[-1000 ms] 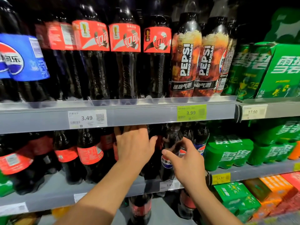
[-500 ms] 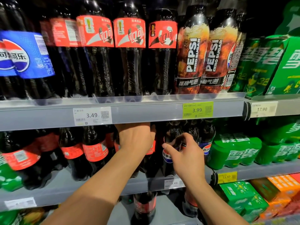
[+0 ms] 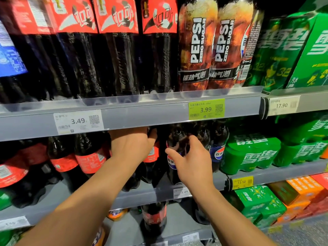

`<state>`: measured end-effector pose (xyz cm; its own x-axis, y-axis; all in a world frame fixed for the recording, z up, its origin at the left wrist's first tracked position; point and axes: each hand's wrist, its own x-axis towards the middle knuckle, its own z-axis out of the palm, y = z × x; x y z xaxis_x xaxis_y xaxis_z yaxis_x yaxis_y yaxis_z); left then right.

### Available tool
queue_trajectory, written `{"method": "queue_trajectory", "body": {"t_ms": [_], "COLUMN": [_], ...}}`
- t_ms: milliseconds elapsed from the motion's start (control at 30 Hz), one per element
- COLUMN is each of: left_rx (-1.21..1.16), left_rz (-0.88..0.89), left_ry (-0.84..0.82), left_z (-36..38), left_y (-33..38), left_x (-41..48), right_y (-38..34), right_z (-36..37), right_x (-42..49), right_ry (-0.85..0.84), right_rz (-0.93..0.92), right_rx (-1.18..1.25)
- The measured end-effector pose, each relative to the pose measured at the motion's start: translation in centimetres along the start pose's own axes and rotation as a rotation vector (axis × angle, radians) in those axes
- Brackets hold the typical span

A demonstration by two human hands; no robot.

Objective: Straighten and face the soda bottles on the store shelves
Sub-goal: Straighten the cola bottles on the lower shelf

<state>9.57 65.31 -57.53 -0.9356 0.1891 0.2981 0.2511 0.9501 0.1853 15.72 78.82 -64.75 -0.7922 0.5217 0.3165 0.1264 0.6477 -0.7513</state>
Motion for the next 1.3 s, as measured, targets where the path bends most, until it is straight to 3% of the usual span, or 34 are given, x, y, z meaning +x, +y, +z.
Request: {"method": "queue_trajectory", "body": {"t_ms": [300, 433, 500, 600, 700, 867, 933, 1000, 1100, 1200, 1300], "left_rx": [0.052, 0.1, 0.152, 0.164, 0.195, 0.084, -0.13, -0.392, -0.542, -0.604, -0.655], "left_rz": [0.016, 0.169, 0.229, 0.235, 0.243, 0.36, 0.38, 0.261, -0.157, -0.499, -0.614], "left_ry": [-0.013, 0.203, 0.295, 0.256, 0.24, 0.334, 0.401, 0.536, 0.669, 0.621, 0.497], "left_z": [0.5, 1.3, 1.9, 2.2, 1.8, 1.8, 2.3, 2.7, 2.2, 1.5, 2.4], "left_y": [0.0, -0.6, -1.2, -1.4, -1.2, -3.7, -6.9, -11.8, -19.7, -24.8, -27.4], "left_x": [0.2, 0.2, 0.2, -0.1, -1.5, -5.8, -8.3, -10.5, -11.4, -9.5, -7.6], "right_y": [0.9, 0.6, 0.6, 0.8, 0.5, 0.3, 0.5, 1.6, 5.1, 2.8, 1.7], "right_z": [0.3, 0.2, 0.2, 0.7, 1.2, 1.4, 1.6, 2.0, 3.3, 2.9, 3.6], "right_x": [-0.1, 0.1, -0.3, -1.0, -1.2, -1.2, -1.0, -1.2, -1.9, -4.1, -6.1], "right_ry": [-0.047, -0.042, -0.01, 0.09, 0.144, 0.201, 0.211, 0.225, 0.194, 0.245, 0.211], "right_rz": [0.015, -0.004, -0.045, -0.126, -0.094, 0.009, 0.042, 0.088, 0.123, 0.058, -0.032], "right_rx": [-0.044, -0.082, -0.079, -0.128, -0.111, 0.04, 0.092, 0.134, 0.197, 0.275, 0.297]}}
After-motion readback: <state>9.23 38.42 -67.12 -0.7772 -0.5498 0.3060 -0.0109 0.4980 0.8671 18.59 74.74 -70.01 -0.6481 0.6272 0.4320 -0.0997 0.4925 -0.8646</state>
